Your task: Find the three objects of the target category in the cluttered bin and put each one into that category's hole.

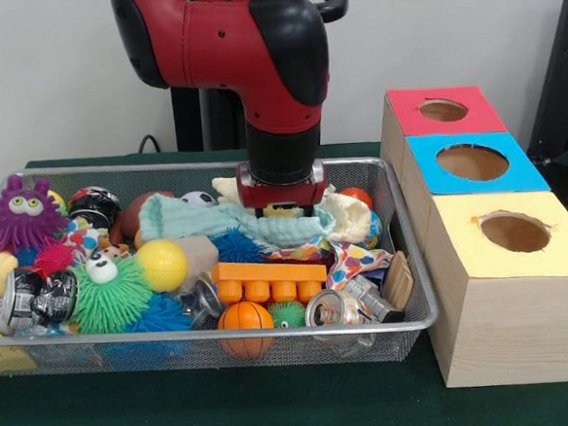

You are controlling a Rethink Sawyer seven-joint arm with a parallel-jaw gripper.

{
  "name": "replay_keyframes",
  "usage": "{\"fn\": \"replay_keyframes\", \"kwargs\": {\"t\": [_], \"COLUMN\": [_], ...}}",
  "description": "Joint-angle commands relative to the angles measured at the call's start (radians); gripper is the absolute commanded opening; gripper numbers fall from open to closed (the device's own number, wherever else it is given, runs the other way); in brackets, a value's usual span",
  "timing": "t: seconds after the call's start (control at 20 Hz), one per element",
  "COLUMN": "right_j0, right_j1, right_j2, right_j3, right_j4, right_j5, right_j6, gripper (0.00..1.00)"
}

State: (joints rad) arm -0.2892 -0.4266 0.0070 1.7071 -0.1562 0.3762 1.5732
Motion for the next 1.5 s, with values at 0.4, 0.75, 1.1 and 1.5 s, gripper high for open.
{"fn": "replay_keyframes", "kwargs": {"t": [0.4, 0.75, 1.1, 1.5], "right_j0": [-0.009, 0.037, 0.005, -0.045], "right_j1": [-0.122, -0.172, -0.129, -0.105], "right_j2": [0.048, 0.025, 0.055, 0.084], "right_j3": [-0.005, 0.003, -0.030, -0.017], "right_j4": [0.079, 0.094, 0.130, 0.137], "right_j5": [0.153, 0.204, 0.238, 0.193], "right_j6": [0.137, 0.174, 0.140, 0.108], "gripper": [1.00, 1.00, 1.00, 1.00]}}
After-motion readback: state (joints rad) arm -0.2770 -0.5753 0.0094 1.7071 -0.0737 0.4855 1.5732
